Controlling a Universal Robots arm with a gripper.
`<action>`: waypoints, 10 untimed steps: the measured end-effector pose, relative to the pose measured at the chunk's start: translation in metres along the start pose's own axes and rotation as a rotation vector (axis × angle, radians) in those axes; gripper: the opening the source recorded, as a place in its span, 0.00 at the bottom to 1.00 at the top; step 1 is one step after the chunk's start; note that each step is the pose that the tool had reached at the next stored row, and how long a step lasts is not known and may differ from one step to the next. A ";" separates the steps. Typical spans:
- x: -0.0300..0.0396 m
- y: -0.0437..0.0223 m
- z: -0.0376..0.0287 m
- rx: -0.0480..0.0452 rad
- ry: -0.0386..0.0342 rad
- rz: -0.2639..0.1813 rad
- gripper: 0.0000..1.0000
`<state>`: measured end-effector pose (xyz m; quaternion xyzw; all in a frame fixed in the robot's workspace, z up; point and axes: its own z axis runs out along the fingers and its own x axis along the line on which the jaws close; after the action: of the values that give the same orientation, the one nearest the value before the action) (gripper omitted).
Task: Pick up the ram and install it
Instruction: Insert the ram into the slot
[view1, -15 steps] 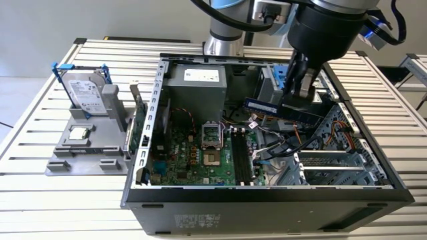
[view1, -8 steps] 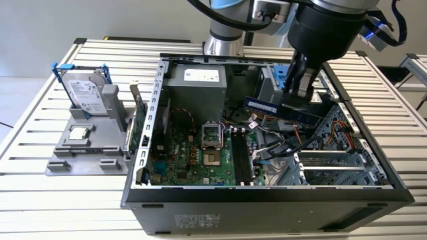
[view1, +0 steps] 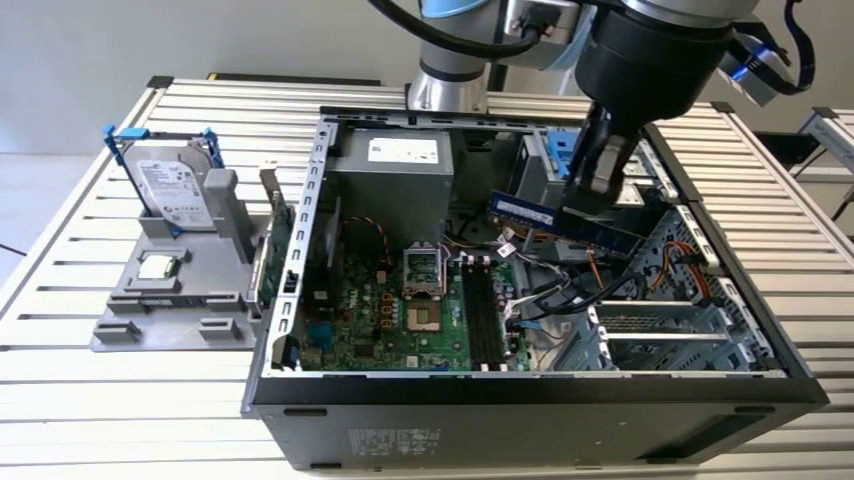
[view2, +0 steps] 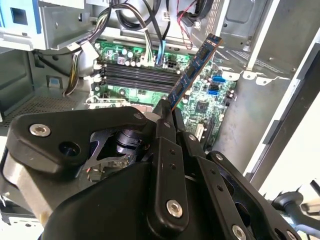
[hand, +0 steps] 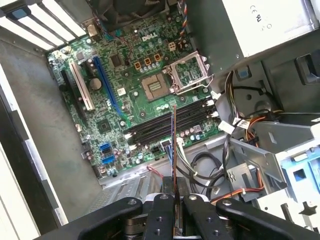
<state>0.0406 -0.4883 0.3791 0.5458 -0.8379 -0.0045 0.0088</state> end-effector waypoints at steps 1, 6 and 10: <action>0.0000 0.0000 0.0000 -0.0001 -0.0002 0.005 0.00; 0.0000 0.0000 0.0000 -0.0003 -0.0006 0.032 0.00; 0.0000 0.0000 0.0000 -0.0005 -0.0009 0.053 0.00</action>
<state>0.0405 -0.4883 0.3791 0.5232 -0.8521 -0.0047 0.0087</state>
